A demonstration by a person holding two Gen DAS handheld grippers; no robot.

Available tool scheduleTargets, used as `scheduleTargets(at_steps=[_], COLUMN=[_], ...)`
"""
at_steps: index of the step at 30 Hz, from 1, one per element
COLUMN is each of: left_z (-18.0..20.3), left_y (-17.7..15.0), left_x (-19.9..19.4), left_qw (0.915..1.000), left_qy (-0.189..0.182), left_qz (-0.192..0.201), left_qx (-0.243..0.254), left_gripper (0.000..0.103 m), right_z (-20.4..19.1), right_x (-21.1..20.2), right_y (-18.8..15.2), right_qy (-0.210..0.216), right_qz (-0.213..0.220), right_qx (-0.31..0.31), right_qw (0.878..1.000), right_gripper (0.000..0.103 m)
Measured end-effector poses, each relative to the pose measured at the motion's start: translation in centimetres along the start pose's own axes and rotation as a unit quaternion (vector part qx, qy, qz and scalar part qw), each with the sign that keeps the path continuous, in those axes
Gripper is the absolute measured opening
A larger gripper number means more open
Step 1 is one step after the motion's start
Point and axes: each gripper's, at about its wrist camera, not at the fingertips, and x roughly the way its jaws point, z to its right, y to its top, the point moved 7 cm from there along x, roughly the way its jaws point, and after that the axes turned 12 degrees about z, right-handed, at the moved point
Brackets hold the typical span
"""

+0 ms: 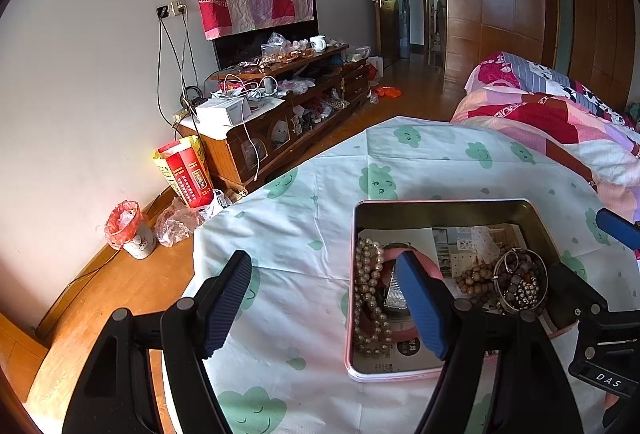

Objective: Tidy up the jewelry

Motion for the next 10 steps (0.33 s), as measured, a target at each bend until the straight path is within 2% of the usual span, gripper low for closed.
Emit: scheduleTargets(at_steps=[6, 10], left_z=[-0.2, -0.6], left_y=[0.2, 0.3], left_x=[-0.2, -0.3], left_qw=[0.9999, 0.9998], left_qy=[0.004, 0.012], left_qz=[0.009, 0.014], left_qx=[0.003, 0.003], left_gripper=[0.075, 0.075], right_z=[0.1, 1.9], right_x=[0.0, 0.3], right_y=[0.0, -0.5], right_qy=[-0.002, -0.013], right_qz=[-0.001, -0.007], right_qx=[0.000, 0.006], right_qw=[1.000, 1.000], right_gripper=[0.086, 0.086])
